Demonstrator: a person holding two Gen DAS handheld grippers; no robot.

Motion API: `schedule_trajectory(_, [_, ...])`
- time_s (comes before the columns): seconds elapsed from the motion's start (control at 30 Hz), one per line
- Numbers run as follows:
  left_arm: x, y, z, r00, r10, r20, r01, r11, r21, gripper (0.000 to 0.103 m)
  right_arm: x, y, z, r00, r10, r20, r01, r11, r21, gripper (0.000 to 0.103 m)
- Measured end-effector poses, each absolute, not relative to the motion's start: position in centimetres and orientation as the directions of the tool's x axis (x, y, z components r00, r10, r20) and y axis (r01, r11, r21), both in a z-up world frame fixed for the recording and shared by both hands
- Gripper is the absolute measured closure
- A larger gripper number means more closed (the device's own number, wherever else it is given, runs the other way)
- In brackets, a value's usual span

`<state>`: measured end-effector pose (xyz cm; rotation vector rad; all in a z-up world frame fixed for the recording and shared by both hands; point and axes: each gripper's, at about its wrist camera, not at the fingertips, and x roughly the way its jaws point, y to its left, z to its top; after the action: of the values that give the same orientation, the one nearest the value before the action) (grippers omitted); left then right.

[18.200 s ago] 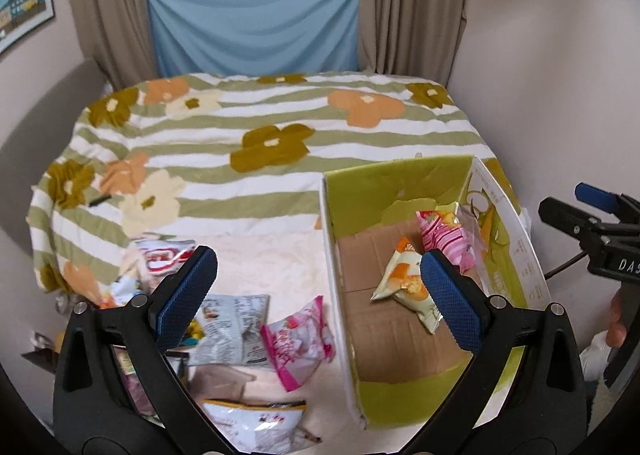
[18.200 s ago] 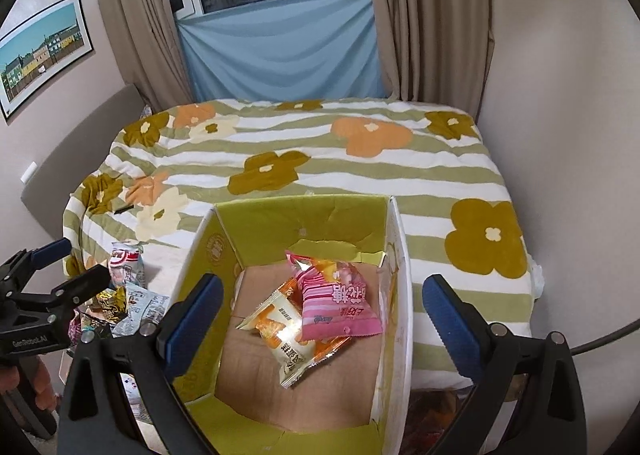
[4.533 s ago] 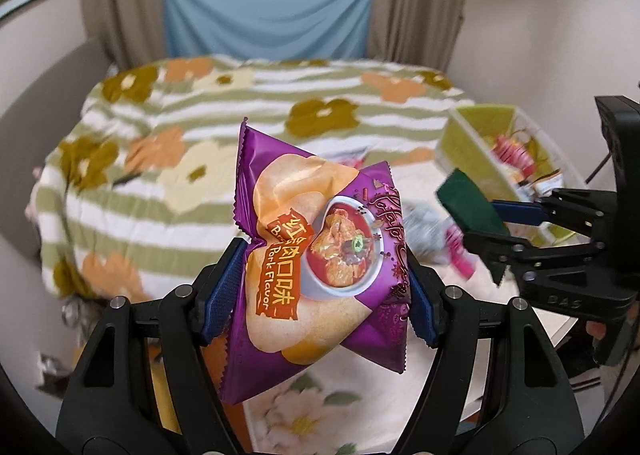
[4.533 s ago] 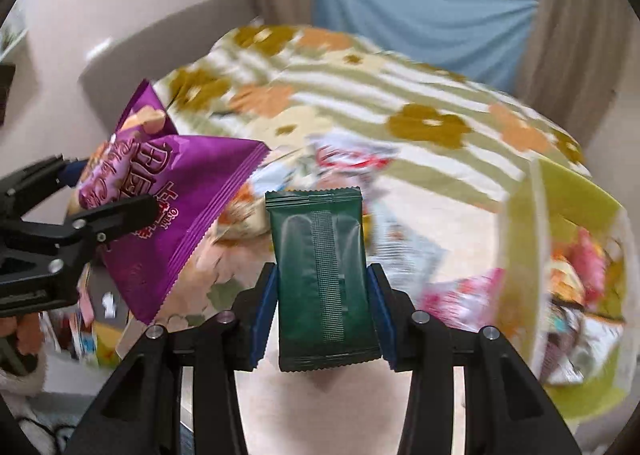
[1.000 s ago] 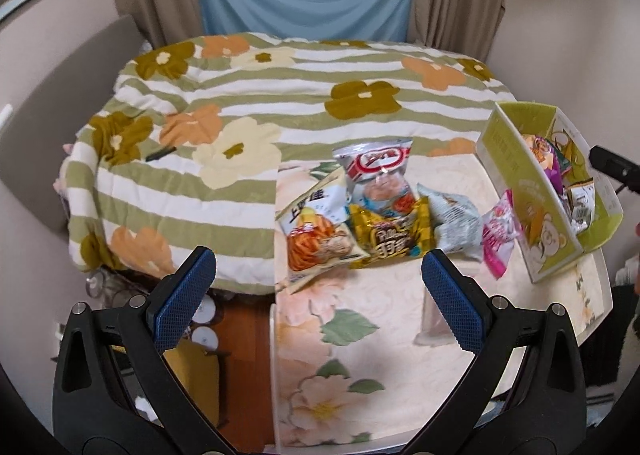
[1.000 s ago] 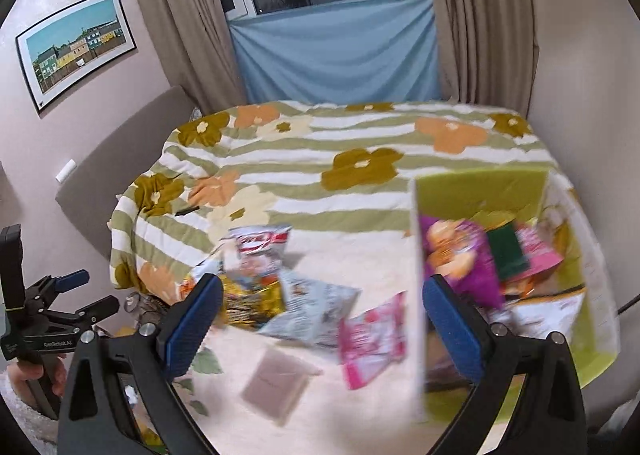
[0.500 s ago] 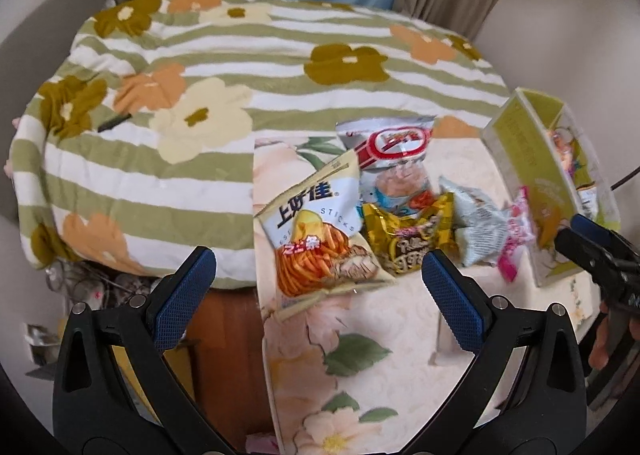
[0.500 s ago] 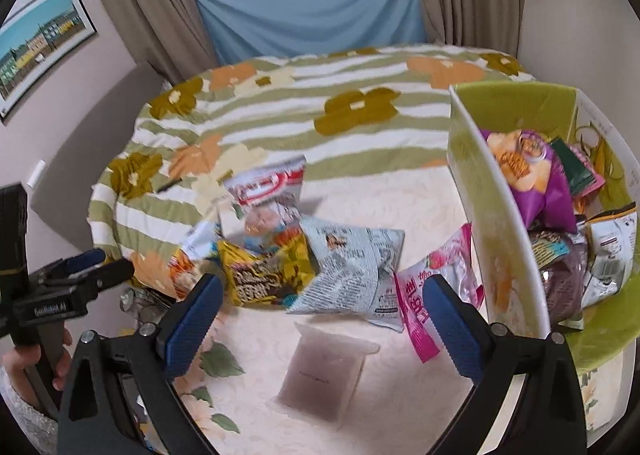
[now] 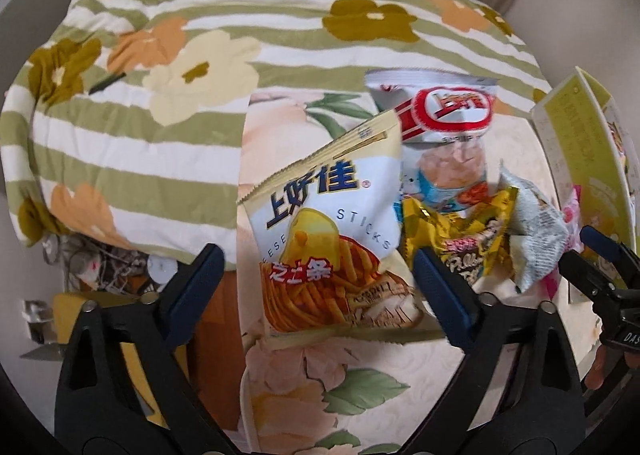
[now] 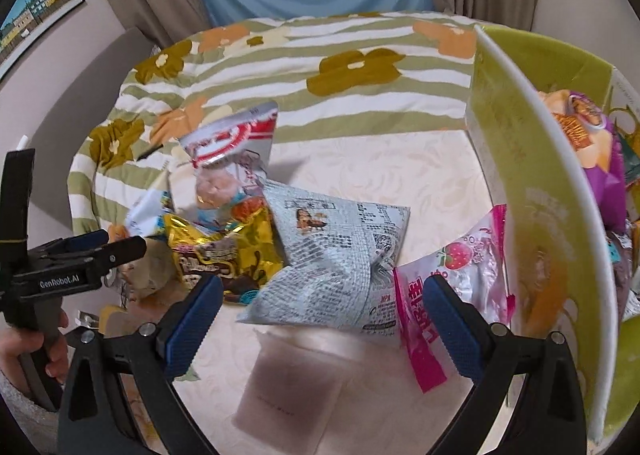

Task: Organize snacks
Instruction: 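Grasp the white-yellow sticks bag with the left tool while the right tool grasps the grey printed corn bag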

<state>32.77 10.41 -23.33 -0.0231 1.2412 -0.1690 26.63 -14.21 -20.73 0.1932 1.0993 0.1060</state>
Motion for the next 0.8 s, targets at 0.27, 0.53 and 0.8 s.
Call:
schedule_trajectory(0.27, [33.6,10.5,-24.9,0.268,-0.152,-0.951,0.103,0.986,-0.129,0.028,28.3,-14.7,-23.0,0.414,0.197,-0.889,0.008,0.976,0.22,0.005])
schedule_trajectory(0.53, [33.7,10.6,-24.6,0.279,-0.149,-0.949,0.078,0.988,-0.133,0.04,29.1,-14.4,-24.6,0.367,0.223,-0.903,-0.008,0.972,0.237,0.009])
schedule_trajectory(0.8, [33.1,10.5,-23.8,0.295,-0.154,-0.943,0.074,0.988,-0.138,0.047,30.2,-14.7,-25.1,0.335,0.255,-0.907,0.005,0.962,0.273,0.013])
